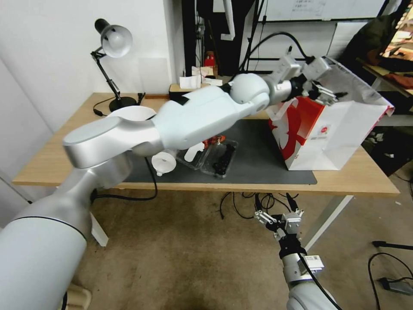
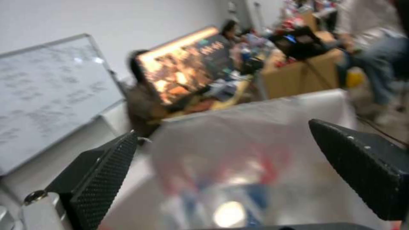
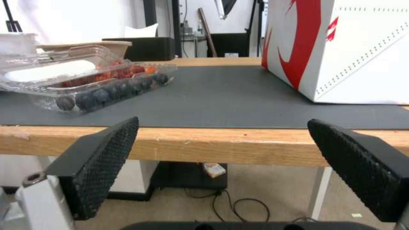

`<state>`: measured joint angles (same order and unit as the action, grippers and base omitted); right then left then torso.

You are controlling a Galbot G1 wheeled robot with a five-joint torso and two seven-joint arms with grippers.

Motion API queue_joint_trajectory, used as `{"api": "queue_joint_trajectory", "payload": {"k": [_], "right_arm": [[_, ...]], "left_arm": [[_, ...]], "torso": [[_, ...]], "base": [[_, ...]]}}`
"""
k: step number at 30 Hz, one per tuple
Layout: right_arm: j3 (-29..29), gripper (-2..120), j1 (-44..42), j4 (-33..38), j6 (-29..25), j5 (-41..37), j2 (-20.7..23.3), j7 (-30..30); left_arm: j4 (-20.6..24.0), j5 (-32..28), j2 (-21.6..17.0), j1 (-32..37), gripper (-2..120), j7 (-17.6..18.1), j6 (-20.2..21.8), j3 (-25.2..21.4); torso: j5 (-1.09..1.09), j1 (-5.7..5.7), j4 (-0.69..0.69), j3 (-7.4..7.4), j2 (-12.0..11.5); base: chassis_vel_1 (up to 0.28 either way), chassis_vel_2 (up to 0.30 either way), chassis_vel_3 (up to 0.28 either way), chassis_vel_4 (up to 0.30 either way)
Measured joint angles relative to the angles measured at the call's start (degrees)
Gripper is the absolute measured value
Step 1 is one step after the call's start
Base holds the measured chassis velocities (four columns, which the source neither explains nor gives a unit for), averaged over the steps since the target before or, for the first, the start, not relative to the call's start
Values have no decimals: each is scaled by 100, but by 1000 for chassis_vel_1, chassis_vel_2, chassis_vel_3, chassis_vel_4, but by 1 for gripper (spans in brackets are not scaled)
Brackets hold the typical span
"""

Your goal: Pick up the trash from the table and place it into the takeout bag.

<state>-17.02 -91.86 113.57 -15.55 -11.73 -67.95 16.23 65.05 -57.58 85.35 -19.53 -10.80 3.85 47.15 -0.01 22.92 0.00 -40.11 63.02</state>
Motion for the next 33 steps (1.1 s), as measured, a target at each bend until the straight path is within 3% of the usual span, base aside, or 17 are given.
{"api": "queue_joint_trajectory", "payload": {"k": [3,6,7,8,9,10,12,13,16,17,21,22,24,26,29,31,33], "right_arm": [[13,100,12,-6,-2,0,-10,0],[43,100,55,-10,-1,0,-27,-1],[43,100,55,-10,-1,0,-27,-1],[49,100,63,-11,2,1,-27,0],[60,100,64,-10,6,2,-27,-1],[60,100,64,-10,6,2,-27,-1],[60,100,21,-11,6,9,-27,0],[60,100,21,-11,6,9,-27,0],[57,100,6,-26,6,13,-19,0],[57,100,6,-26,6,13,-19,0],[73,100,14,-35,15,30,-22,0],[73,100,14,-35,15,30,-22,0],[98,100,18,-41,24,44,-34,0],[106,100,15,-44,27,49,-36,0],[123,100,-3,-50,29,69,-53,0],[125,100,-11,-52,29,76,-61,0],[125,100,-33,-54,29,97,-103,0]], "left_arm": [[255,-10,-275,13,100,200,16,-122],[1095,-54,-1161,227,100,754,184,-702],[1095,-54,-1161,227,100,754,184,-702],[1397,-78,-1499,392,100,972,331,-896],[1951,-146,-2044,761,100,1312,840,-1237],[1951,-146,-2044,761,100,1312,840,-1237],[2875,-73,-2982,1691,100,1810,1558,-1983],[2875,-73,-2982,1691,100,1810,1558,-1983],[3746,137,-3916,2862,100,2167,2045,-2901],[3746,137,-3916,2862,100,2167,2045,-2901],[4527,67,-4472,4370,100,2933,2532,-3976],[4527,67,-4472,4370,100,2933,2532,-3976],[4847,-115,-4538,5190,100,3319,2814,-4563],[4932,-175,-4555,5425,100,3428,2882,-4725],[5312,-304,-4581,6343,100,4036,3121,-5368],[5391,-314,-4560,6517,100,4214,3170,-5511],[5621,-272,-4485,7006,100,4471,3333,-5953]], "torso": [[0,0,-1,0,0],[-1,0,-1,1,0],[-1,0,-1,1,0],[-1,-1,0,1,1],[-4,0,2,0,0],[-4,0,2,0,0],[-5,0,1,0,0],[-5,0,1,0,0],[-4,-1,5,1,0],[-4,-1,5,1,0],[-1,-1,-1,1,1],[-1,-1,-1,1,1],[1,-1,-2,1,1],[-2,-1,0,1,1],[0,-1,1,1,1],[0,-1,0,1,1],[2,-1,-2,0,1]], "base": [[0,0,0,0],[0,0,0,0],[0,0,0,0],[0,0,0,0],[0,0,0,0],[0,0,0,0],[0,0,0,0],[0,0,0,0],[0,0,0,0],[0,0,0,0],[0,0,0,0],[0,0,0,0],[0,0,0,0],[0,0,0,0],[0,0,0,0],[0,0,0,0],[0,0,0,0]]}}
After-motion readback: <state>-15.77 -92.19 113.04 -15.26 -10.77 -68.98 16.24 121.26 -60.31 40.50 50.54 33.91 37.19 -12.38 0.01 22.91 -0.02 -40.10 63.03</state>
